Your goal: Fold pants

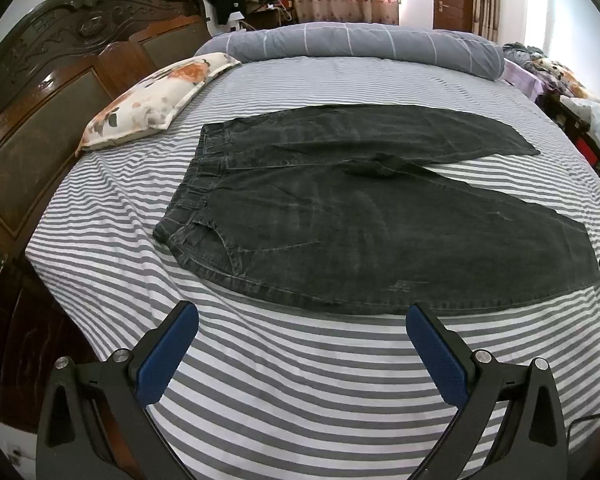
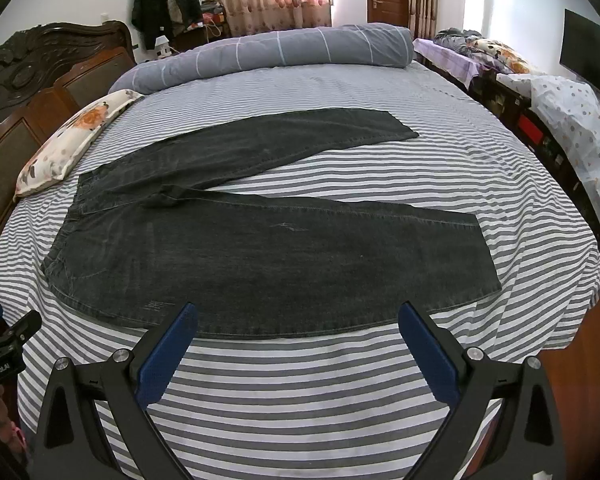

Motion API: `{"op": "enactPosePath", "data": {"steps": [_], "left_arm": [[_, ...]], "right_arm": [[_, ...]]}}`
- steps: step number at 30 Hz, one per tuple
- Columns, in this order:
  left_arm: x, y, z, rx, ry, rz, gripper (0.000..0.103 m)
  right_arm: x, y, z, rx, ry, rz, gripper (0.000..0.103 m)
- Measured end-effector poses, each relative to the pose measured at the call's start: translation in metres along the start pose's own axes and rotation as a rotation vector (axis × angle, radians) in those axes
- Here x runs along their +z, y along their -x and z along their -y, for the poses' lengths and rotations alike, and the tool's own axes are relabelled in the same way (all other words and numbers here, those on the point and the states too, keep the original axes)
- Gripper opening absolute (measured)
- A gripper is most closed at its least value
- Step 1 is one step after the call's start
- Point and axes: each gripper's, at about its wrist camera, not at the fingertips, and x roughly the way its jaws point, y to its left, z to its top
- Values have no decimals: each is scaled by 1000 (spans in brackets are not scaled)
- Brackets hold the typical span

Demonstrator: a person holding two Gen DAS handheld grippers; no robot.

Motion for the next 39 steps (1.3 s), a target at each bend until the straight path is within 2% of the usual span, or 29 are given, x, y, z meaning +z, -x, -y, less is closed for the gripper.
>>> {"op": "enactPosePath", "data": {"steps": [25,32,39], "left_arm": [[0,1,-6,-3,13,-3,103],[7,-7,-20,7,36,-3,103],[33,-23,-54,27,83,26,103]], "right_arm": [[0,0,3,8,-18,-5,99],[1,-4,7,34,-45,-14,99],[16,-8,15,59,-58,-10,99]]}}
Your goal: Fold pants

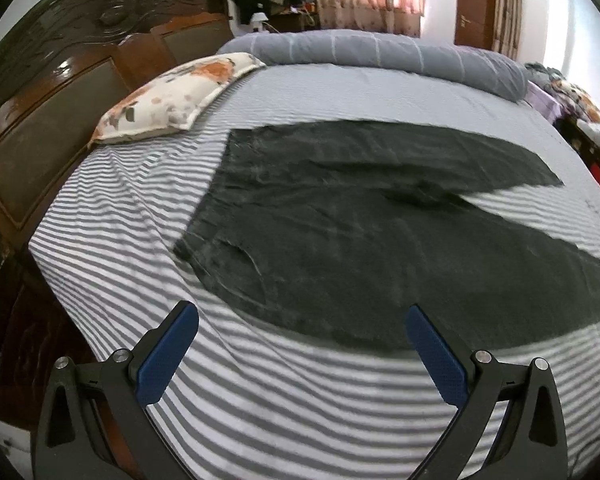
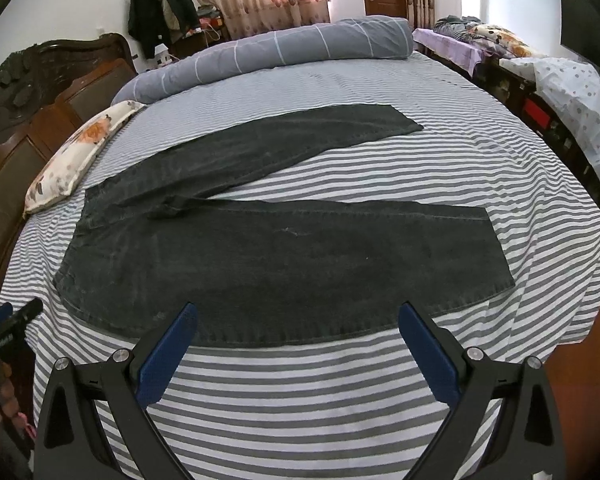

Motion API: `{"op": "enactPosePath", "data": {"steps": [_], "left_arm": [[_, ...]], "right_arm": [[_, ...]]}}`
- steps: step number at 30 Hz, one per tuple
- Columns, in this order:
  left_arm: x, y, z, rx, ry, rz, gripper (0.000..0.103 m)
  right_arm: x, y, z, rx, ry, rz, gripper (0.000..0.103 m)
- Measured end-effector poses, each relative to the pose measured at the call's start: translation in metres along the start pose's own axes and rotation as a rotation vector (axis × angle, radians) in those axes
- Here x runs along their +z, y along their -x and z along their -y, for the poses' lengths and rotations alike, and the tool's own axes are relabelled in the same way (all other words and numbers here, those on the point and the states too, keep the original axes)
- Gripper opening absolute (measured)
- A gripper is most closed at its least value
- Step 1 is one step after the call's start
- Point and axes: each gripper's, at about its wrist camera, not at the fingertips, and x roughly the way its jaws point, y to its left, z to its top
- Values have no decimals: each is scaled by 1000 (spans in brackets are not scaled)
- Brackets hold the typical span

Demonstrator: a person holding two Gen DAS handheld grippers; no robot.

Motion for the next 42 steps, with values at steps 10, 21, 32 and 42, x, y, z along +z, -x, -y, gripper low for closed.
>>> {"op": "enactPosePath", "data": {"steps": [10,21,32,42], "left_arm": [[68,-54,-57,26,49,39,85],[138,-167,-120,-167,172,-89,38],[150,-262,-153,-308,253,-205,29],[174,-319,-161,-361,262,-210,29]], "right_arm": [[48,-26,-17,7,68,5,99],[133,-94,-68,57,152,22,99],[178,-197,-135,106,250,-52,99],[191,-263,-171,109,295,-89,99]]}}
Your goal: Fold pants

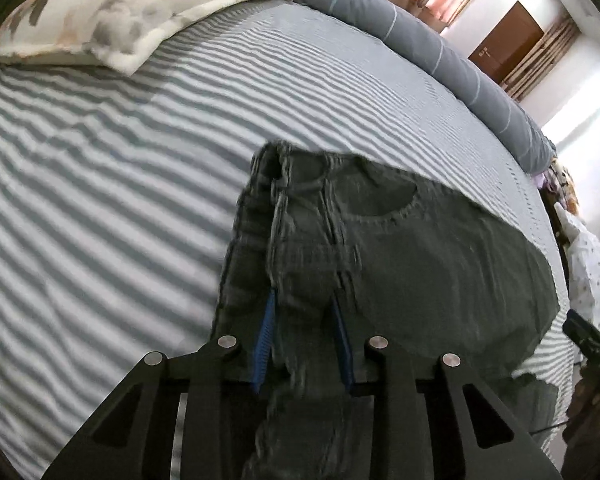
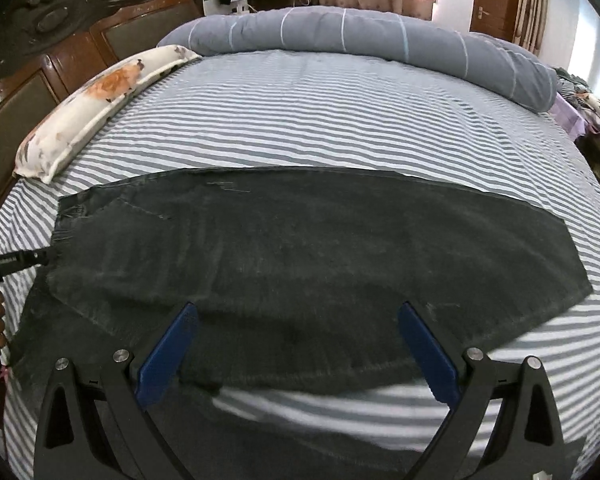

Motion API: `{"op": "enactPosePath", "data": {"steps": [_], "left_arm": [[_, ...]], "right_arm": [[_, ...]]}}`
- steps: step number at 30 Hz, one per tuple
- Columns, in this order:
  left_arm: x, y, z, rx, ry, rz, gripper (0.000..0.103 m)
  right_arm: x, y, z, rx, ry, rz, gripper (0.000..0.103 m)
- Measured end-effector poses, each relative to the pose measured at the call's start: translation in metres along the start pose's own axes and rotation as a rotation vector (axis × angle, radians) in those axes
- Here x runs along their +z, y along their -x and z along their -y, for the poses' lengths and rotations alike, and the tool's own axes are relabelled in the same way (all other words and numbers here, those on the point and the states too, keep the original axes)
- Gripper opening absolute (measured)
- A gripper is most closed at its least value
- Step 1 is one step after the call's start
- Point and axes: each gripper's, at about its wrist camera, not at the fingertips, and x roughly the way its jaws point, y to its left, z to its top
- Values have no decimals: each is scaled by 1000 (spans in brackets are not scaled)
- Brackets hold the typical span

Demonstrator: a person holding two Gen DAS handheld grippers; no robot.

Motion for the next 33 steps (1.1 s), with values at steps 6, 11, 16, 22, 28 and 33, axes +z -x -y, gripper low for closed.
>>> {"op": "enactPosePath", "data": {"steps": [6,11,16,22,28,33], "left_arm": [[32,-21,-2,-30,13,17,29],[56,-32,-4,-43,36,44,29],[66,-43,-1,-36,67,51,30],[49,-28,1,-9,70,178,8],[34,6,13,-85,81,347,6],[28,34,24,-149,72,434,5]], "right_arm": [[9,-24,-2,0,12,-13,99],[16,-37,2,-11,23,-15,99],[25,-49,5,-10,97,-15,99],[53,-71,8,50,285,-61,99],[95,-84,-2,144,402,-69,99],[129,-101,-30,255,532,-142,96]]}}
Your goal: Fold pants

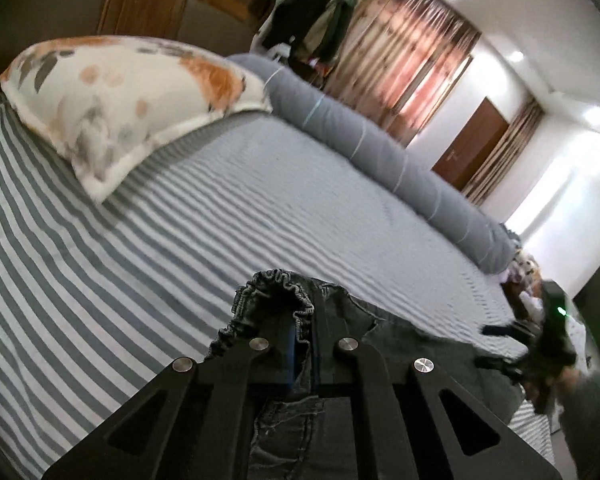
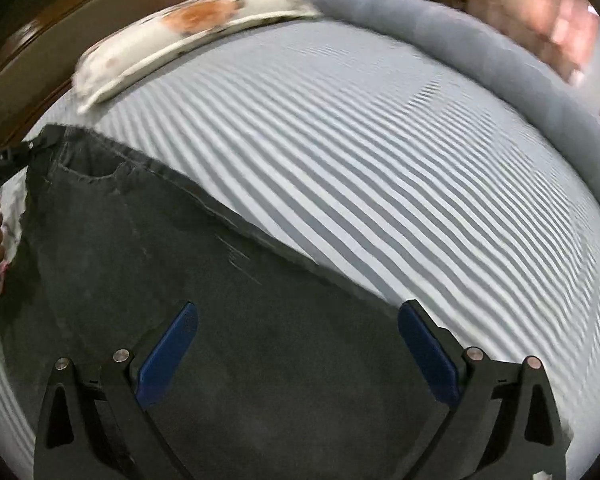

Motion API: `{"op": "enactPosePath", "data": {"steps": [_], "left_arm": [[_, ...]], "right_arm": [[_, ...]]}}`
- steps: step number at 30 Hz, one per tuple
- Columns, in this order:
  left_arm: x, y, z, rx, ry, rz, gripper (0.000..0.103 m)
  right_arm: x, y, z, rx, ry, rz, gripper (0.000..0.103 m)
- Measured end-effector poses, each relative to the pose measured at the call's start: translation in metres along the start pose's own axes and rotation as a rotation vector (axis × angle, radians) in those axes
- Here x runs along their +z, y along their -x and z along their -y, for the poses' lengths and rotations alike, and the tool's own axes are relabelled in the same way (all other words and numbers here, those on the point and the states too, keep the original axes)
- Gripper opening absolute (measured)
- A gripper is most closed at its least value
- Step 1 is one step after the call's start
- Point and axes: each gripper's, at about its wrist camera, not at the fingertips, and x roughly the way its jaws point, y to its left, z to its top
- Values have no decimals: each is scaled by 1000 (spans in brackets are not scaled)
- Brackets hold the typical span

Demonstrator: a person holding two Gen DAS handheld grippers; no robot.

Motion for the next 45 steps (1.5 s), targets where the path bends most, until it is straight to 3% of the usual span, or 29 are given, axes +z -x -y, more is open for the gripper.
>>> {"op": "enactPosePath", "data": {"steps": [7,12,15,19,22,24,29,32,45], "left_arm": [[-1,10,8,-8,-24,44,5],[-3,11,8,0,-28,47,5],[-4,12,7,2,-29,49,5],[-5,10,4,-1,-27,39,5],[-7,6,6,12,-47,36,5],[-8,4,5,18,-43,39,5],[-9,3,0,23,-16,46,5],[-8,5,-1,20,-16,50,5],[-9,-2,-5,68,-8,63,5]], "right_arm": [[50,-22,-19,119,110,-34,82],[77,-45,-59,192,158,-3,81],[87,-64,-85,204,183,-4,74],[85,-86,-96,230,223,-50,53],[80,-91,-82,275,199,-102,25],[76,-89,-72,307,186,-126,15],[65,-85,-54,336,205,-183,18],[53,-85,-35,291,221,-226,24],[-14,-63,101,180,63,-331,27]]}}
